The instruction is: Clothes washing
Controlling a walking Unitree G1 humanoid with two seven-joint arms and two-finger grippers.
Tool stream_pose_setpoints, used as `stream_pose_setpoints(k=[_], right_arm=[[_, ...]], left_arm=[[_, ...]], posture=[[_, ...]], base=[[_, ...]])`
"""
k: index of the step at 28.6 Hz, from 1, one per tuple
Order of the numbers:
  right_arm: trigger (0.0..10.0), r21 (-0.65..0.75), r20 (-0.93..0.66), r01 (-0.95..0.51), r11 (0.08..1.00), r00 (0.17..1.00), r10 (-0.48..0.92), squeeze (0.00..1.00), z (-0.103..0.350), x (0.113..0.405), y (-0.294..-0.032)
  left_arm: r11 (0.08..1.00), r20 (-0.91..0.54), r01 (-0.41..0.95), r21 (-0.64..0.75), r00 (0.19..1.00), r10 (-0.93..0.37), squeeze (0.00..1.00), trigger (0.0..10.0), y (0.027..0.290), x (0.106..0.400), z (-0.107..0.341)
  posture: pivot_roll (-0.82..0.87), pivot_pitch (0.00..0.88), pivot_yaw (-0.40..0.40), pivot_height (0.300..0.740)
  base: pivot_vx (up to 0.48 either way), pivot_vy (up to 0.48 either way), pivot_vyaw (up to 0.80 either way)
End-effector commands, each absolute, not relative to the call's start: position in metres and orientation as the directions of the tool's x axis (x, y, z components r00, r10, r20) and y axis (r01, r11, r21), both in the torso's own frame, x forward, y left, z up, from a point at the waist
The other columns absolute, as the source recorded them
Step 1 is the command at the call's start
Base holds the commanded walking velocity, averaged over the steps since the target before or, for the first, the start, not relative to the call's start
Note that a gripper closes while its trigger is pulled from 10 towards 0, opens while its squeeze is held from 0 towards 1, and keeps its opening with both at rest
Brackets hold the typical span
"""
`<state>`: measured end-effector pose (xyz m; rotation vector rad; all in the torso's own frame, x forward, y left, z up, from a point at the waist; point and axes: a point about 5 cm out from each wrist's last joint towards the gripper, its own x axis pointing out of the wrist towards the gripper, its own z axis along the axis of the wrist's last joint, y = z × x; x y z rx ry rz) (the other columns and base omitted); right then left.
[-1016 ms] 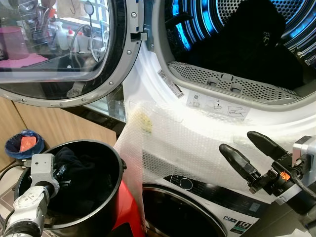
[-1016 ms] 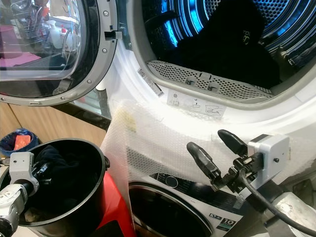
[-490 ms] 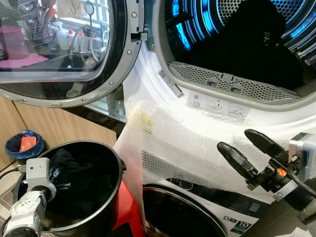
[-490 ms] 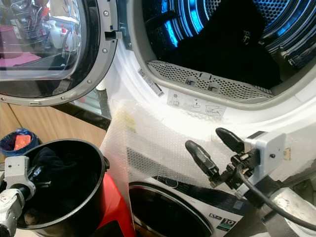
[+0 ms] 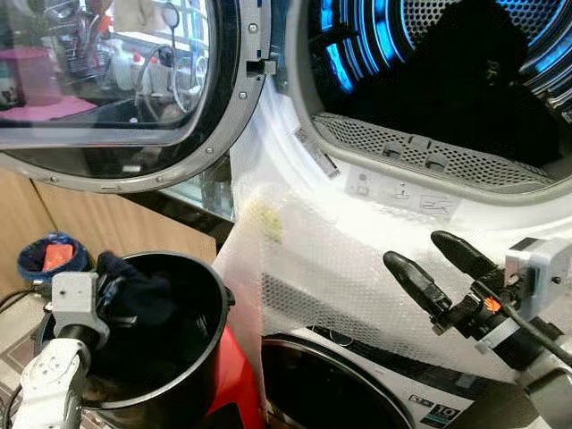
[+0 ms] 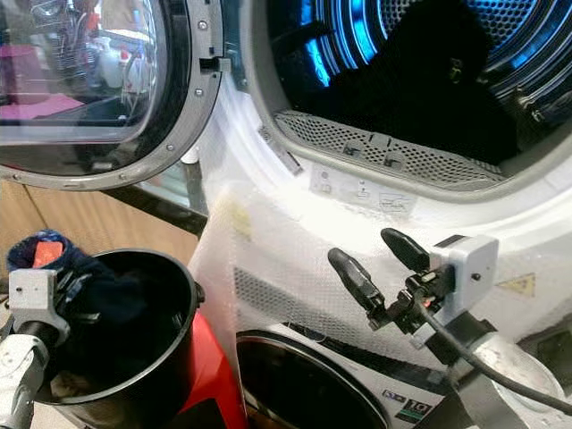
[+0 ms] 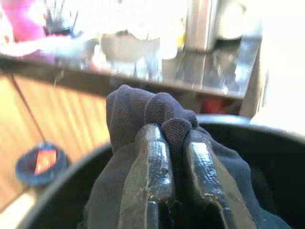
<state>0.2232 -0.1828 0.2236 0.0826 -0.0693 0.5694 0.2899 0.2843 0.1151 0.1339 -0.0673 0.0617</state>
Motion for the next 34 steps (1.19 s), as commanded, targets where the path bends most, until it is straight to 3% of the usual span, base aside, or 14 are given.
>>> stream_pose_setpoints(k=[1,4,15,19,25,34], right_arm=[[10.0,0.050,0.094,-0.545,0.837,0.837,0.539,0.00,0.224,0.226,-0.182],[10.0,0.048,0.102,-0.545,0.837,0.836,0.539,0.00,0.224,0.229,-0.182],[10.0,0.039,0.121,-0.544,0.838,0.835,0.537,0.00,0.221,0.234,-0.184],[10.0,0.033,0.120,-0.551,0.834,0.831,0.544,0.00,0.219,0.235,-0.184],[10.0,0.014,0.103,-0.554,0.832,0.829,0.550,0.00,0.217,0.233,-0.186],[10.0,-0.048,-0.065,-0.598,0.800,0.801,0.595,0.00,0.191,0.215,-0.189]], left_arm=[[0.989,0.142,-0.034,0.145,0.990,0.013,0.00,10.0,0.275,0.293,0.131],[0.985,0.228,0.040,0.169,0.971,-0.079,0.00,10.0,0.254,0.292,0.152],[0.924,0.335,0.241,0.298,0.880,-0.337,0.00,10.0,0.198,0.290,0.196],[0.861,0.332,0.340,0.379,0.818,-0.469,0.00,10.0,0.176,0.288,0.216],[0.796,0.287,0.417,0.438,0.775,-0.563,0.00,10.0,0.161,0.289,0.223],[0.687,0.219,0.556,0.468,0.680,-0.700,0.00,10.0,0.130,0.290,0.230]], posture=[[-0.09,0.005,-0.060,0.740],[-0.08,0.000,-0.059,0.740],[-0.08,0.000,-0.055,0.740],[-0.09,0.000,-0.050,0.740],[-0.10,0.000,-0.041,0.740],[-0.12,0.000,-0.012,0.740]], base=[[0.000,0.000,0.00],[0.000,0.000,0.00],[0.000,0.000,0.00],[0.000,0.000,0.00],[0.000,0.000,0.00],[0.000,0.000,0.00]])
